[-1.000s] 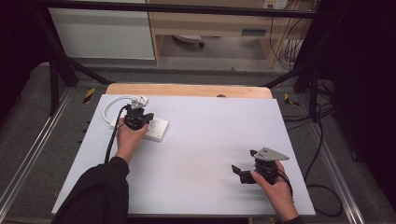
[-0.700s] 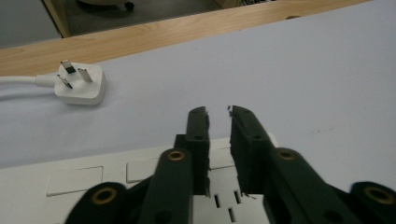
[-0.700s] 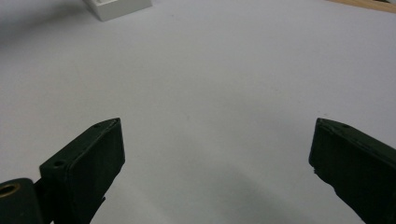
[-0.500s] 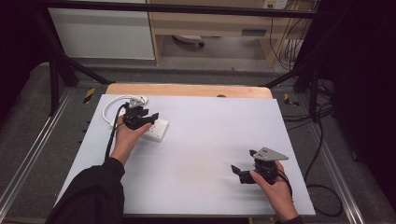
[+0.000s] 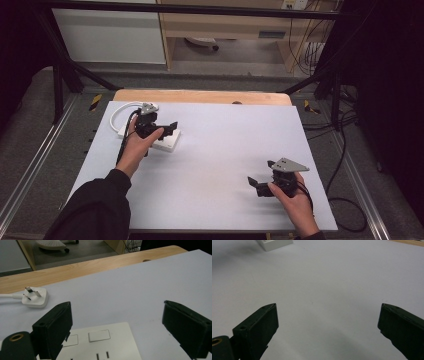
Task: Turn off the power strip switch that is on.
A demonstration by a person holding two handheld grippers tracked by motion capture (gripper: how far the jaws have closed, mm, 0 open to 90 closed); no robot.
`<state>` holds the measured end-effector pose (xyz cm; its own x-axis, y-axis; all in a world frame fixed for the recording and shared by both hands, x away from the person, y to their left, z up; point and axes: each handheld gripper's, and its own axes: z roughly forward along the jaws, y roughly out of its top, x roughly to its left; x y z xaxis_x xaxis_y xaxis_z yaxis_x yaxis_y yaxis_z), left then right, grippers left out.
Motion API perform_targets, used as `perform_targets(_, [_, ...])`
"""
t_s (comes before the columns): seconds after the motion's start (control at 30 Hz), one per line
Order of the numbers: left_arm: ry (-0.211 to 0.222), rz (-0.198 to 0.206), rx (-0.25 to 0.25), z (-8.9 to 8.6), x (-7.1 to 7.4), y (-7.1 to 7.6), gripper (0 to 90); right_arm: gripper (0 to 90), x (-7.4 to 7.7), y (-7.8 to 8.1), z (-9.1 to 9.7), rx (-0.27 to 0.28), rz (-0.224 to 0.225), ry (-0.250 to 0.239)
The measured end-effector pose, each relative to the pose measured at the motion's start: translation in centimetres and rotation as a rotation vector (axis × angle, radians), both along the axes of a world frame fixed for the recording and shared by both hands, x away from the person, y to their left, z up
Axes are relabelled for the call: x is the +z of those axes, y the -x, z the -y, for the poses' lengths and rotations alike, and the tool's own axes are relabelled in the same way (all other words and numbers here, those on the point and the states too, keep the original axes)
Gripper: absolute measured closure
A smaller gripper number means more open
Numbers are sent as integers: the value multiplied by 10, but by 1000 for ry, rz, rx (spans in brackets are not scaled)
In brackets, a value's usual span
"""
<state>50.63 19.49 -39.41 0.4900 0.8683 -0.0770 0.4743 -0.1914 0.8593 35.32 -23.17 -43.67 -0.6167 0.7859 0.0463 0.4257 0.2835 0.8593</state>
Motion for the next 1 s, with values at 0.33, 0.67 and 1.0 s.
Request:
perform_targets(0.33, [17,29,-10,2,9,7,71,36,0,0,0,1,-1,0])
perform_targets(0.67, [23,33,4,2,16,21,71,36,0,0,-1,4,0,0])
perform_targets(1.0, [46,40,-4,1,20,37,80,36,0,0,-2,2,0,6])
